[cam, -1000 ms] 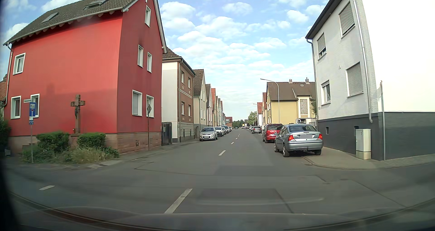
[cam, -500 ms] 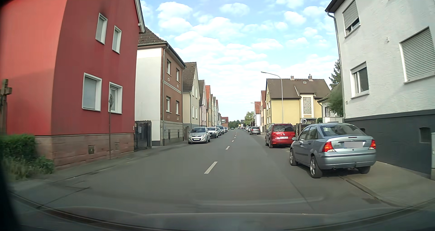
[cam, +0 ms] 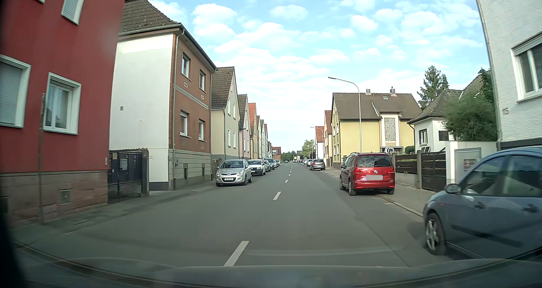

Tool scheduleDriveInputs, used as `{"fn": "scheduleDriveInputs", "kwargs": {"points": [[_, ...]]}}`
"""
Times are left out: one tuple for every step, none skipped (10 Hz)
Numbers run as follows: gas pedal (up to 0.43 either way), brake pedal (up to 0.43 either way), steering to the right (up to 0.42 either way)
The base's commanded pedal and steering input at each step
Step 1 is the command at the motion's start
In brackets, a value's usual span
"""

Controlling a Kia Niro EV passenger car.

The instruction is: Follow the waypoints while adhering to traffic rules and regulations

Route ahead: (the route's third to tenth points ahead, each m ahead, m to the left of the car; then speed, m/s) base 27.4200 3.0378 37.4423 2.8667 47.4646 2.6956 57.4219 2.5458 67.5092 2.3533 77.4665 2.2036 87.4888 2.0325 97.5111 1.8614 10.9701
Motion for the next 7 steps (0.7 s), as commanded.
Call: {"fn": "scheduleDriveInputs", "kwargs": {"points": [[0.13,0.03,0.008],[0.13,0.03,0.008],[0.13,0.03,0.008],[0.13,0.024,0.009],[0.13,0.03,0.008],[0.13,0.03,0.008],[0.13,0.024,0.007]]}}
